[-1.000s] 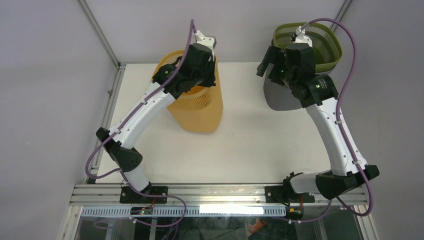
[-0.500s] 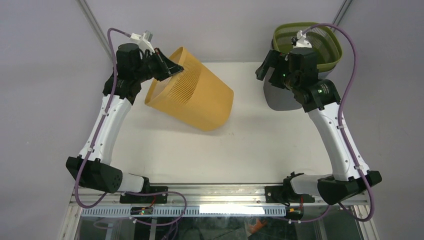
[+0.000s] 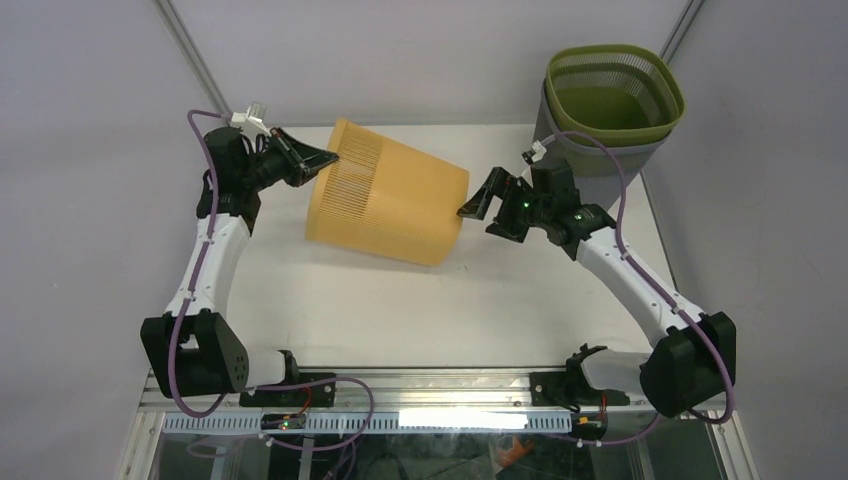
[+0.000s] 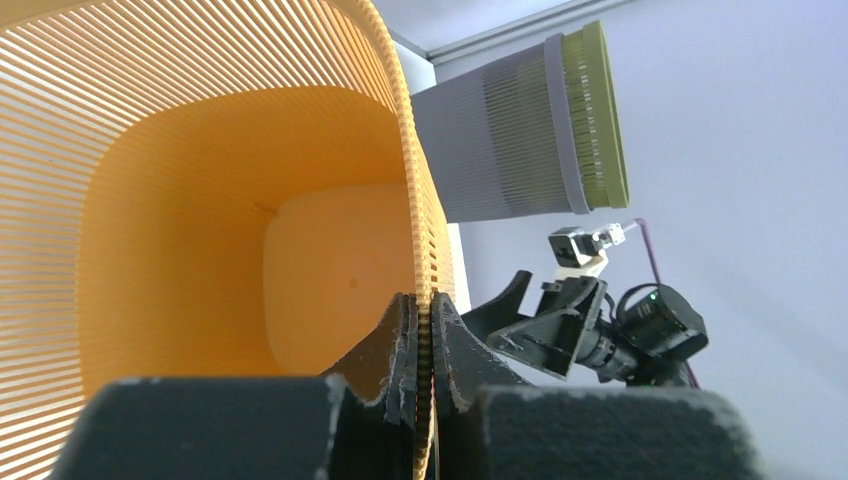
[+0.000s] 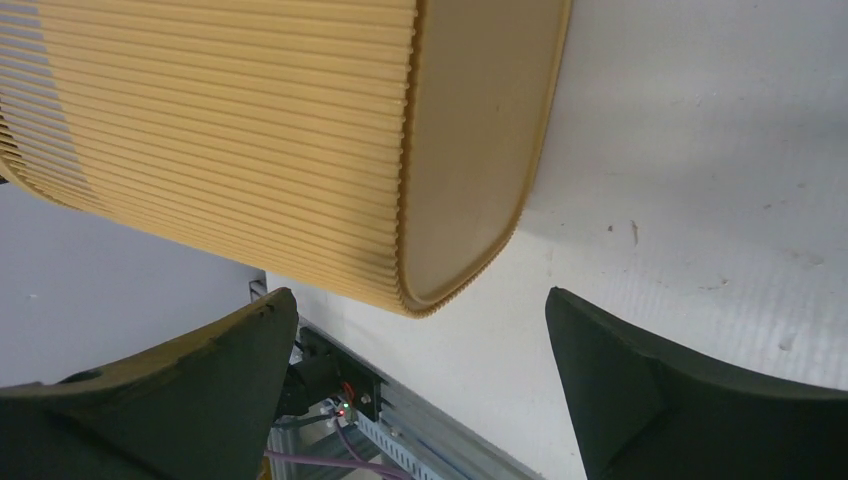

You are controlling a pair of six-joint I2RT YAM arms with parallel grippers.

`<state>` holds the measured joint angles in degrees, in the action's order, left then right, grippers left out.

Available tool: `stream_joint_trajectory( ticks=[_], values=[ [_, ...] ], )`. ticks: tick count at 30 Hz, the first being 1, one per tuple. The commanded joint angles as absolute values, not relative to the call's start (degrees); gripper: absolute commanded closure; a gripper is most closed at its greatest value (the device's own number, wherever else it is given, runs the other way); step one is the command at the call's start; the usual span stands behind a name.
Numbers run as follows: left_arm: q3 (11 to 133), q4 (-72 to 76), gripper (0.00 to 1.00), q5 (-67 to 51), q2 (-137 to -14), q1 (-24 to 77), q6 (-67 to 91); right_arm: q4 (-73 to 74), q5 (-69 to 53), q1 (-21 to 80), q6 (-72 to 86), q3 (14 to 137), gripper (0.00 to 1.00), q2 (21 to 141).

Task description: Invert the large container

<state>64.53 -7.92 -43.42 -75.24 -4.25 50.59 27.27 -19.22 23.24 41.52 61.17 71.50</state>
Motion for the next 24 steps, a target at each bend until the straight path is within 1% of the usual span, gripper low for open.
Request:
stream_joint_trajectory(
  ticks=[1,3,6,8,12,13,14,16,18,20,24],
  values=[
    [62.75,-6.28,1.0,-47.3,-73.83,-4.22,48.23,10.87,-23.28,23.87,48.41,57.96,0.01,69.33],
    [61.84,-6.79,1.0,-47.18,-74.37,-4.22,47.13,9.53,-24.56,24.79,48.18,58.46,0.02,71.44],
    [61.81,-10.37,1.0,-44.94,-75.11,-4.23,43.89,8.44,-24.5,26.59,47.48,59.71,0.06,73.86],
    [62.32,-13.23,1.0,-43.17,-75.62,-4.22,41.33,7.05,-24.0,27.01,47.6,59.62,0.12,74.33],
    [62.26,-16.06,0.99,-42.53,-76.64,-4.19,38.48,7.55,-23.99,27.01,47.32,60.86,0.26,75.71],
    [62.33,-16.64,0.96,-42.49,-76.89,-4.16,37.81,8.51,-24.07,27.05,47.0,61.51,0.33,75.97],
    [62.59,-17.68,0.92,-42.25,-77.05,-4.21,36.86,8.82,-24.0,27.0,46.71,62.04,0.38,75.91],
    [62.83,-19.71,0.81,-41.52,-77.4,-4.2,35.28,8.96,-23.72,27.05,46.55,62.57,0.45,75.19],
    [62.81,-20.54,0.74,-41.41,-77.67,-4.06,34.31,10.54,-22.43,27.18,45.94,63.75,0.52,74.15],
    [62.53,-20.7,0.68,-42.22,-78.21,-3.45,33.68,11.15,-22.41,27.51,45.39,65.82,0.57,73.71],
    [62.73,-21.42,0.6,-40.35,-79.22,-0.46,32.79,11.71,-21.98,29.38,45.27,69.34,0.61,73.59]
  ],
)
